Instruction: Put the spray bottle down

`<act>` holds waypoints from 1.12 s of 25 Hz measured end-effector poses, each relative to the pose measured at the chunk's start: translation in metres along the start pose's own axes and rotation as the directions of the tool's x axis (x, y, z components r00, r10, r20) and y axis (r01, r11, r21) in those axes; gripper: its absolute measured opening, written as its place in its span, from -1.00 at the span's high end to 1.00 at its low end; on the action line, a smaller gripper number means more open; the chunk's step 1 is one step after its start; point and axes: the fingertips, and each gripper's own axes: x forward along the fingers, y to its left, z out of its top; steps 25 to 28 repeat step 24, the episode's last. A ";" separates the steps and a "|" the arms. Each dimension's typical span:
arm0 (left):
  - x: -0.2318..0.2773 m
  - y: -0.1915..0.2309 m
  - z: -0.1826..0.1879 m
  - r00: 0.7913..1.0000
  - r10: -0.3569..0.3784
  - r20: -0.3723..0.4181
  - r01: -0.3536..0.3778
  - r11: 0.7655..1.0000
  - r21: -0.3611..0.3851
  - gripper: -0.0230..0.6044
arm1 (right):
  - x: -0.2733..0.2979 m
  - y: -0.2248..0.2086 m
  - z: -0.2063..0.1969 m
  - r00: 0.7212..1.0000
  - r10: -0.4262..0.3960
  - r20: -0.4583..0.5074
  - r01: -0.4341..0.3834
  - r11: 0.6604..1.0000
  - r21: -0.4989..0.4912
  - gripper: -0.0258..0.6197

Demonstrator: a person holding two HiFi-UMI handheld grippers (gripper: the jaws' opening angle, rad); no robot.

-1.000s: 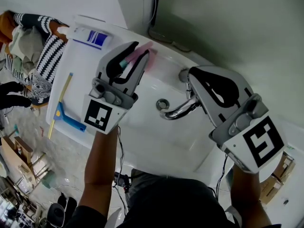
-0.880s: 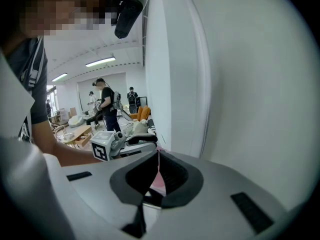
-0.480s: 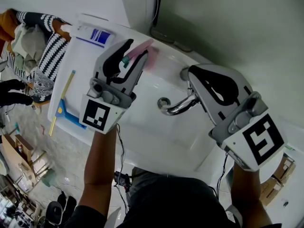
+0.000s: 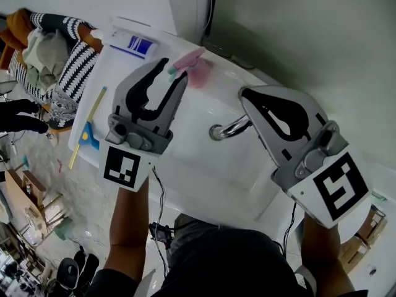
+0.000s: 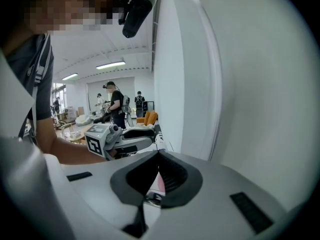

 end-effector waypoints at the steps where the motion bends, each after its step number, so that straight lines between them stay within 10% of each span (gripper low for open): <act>1: -0.003 -0.002 0.005 1.000 -0.002 -0.005 0.002 1.000 0.010 0.57 | -0.002 0.003 0.002 1.000 0.006 0.004 -0.006 1.000 -0.008 0.90; 28: -0.074 -0.072 0.089 0.992 -0.053 -0.114 0.063 0.995 0.082 0.84 | -0.073 0.054 0.030 0.995 0.048 0.089 -0.044 0.998 -0.041 0.90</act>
